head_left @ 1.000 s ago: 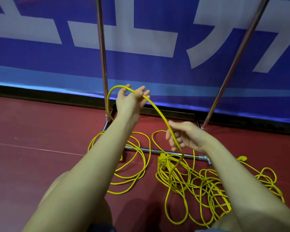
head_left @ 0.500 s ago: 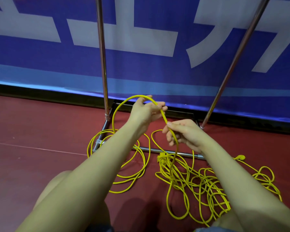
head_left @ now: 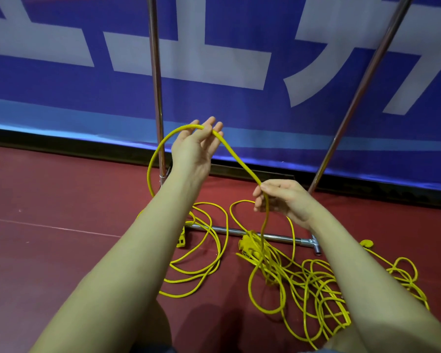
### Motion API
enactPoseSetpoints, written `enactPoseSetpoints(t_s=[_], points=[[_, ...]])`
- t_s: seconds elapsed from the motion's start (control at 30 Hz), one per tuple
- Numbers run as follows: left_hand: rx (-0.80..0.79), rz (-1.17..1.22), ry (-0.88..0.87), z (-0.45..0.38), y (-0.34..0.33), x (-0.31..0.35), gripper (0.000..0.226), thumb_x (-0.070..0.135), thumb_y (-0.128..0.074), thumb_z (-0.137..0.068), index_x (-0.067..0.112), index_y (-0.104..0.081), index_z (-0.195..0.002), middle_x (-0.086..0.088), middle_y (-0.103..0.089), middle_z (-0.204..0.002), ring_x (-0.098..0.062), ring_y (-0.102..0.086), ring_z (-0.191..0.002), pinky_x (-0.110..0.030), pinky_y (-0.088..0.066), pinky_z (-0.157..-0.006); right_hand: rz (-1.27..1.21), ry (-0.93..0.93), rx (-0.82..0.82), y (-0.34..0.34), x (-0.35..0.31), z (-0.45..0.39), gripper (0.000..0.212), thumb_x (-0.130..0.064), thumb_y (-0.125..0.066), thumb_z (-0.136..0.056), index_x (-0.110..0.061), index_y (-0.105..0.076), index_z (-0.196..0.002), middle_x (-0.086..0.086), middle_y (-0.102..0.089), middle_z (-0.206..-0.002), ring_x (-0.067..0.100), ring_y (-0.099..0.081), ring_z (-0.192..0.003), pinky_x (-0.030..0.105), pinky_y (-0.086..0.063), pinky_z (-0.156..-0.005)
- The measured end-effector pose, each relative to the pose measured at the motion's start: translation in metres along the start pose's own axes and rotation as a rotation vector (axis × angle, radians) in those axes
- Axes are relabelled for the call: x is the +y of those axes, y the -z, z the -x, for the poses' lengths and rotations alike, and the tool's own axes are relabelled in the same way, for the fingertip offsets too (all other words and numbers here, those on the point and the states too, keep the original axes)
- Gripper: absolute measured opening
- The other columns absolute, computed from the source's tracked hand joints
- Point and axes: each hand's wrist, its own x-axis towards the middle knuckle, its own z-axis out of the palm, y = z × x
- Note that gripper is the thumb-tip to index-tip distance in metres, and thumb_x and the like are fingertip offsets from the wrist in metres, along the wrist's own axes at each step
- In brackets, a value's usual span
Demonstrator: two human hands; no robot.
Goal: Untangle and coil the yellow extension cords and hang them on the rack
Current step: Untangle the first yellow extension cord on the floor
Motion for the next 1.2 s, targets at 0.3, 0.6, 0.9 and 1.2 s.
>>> enactPoseSetpoints(t_s=[0.3,0.6,0.9,1.2], points=[[-0.040,-0.326,0.237,0.020,0.009,-0.033,0.050,-0.011,-0.051,-0.089,0.006,-0.029,-0.131,-0.014,-0.063,-0.096,-0.018,-0.070,-0.067,-0.032,-0.058,-0.065,0.057,-0.004,0.098,-0.006,-0.010,0.005,0.023,-0.016,-0.050,-0.095,-0.005,-0.063,-0.080,0.004,-0.065,-0.058,0.017,-0.066,-0.053,0.023,-0.053,-0.055],[-0.144,-0.144,0.136,0.030,-0.015,-0.020,0.045,-0.010,-0.046,-0.093,0.011,-0.034,-0.130,-0.014,-0.064,-0.098,-0.024,-0.071,-0.072,-0.033,-0.060,-0.065,-0.119,0.102,0.017,-0.006,-0.031,0.011,0.028,-0.030,-0.053,-0.081,-0.007,-0.069,-0.075,0.006,-0.064,-0.060,0.018,-0.063,-0.052,0.022,-0.051,-0.056],[-0.015,0.144,0.060,0.010,-0.010,-0.003,0.040,-0.011,-0.046,-0.092,0.011,-0.035,-0.124,-0.018,-0.063,-0.097,-0.025,-0.070,-0.081,-0.036,-0.059,-0.061,-0.016,0.000,0.032,-0.006,0.002,-0.002,0.019,-0.023,-0.055,-0.087,-0.007,-0.065,-0.083,0.000,-0.066,-0.064,0.011,-0.064,-0.063,0.023,-0.052,-0.070],[-0.116,-0.326,0.207,0.026,0.002,-0.032,0.021,-0.008,-0.055,-0.088,0.008,-0.046,-0.077,-0.013,-0.062,-0.085,-0.021,-0.067,-0.074,-0.035,-0.054,-0.082,0.068,0.034,0.140,-0.013,-0.010,0.001,0.024,-0.020,-0.055,-0.092,-0.007,-0.068,-0.077,0.002,-0.063,-0.058,0.013,-0.058,-0.050,0.020,-0.049,-0.056]])
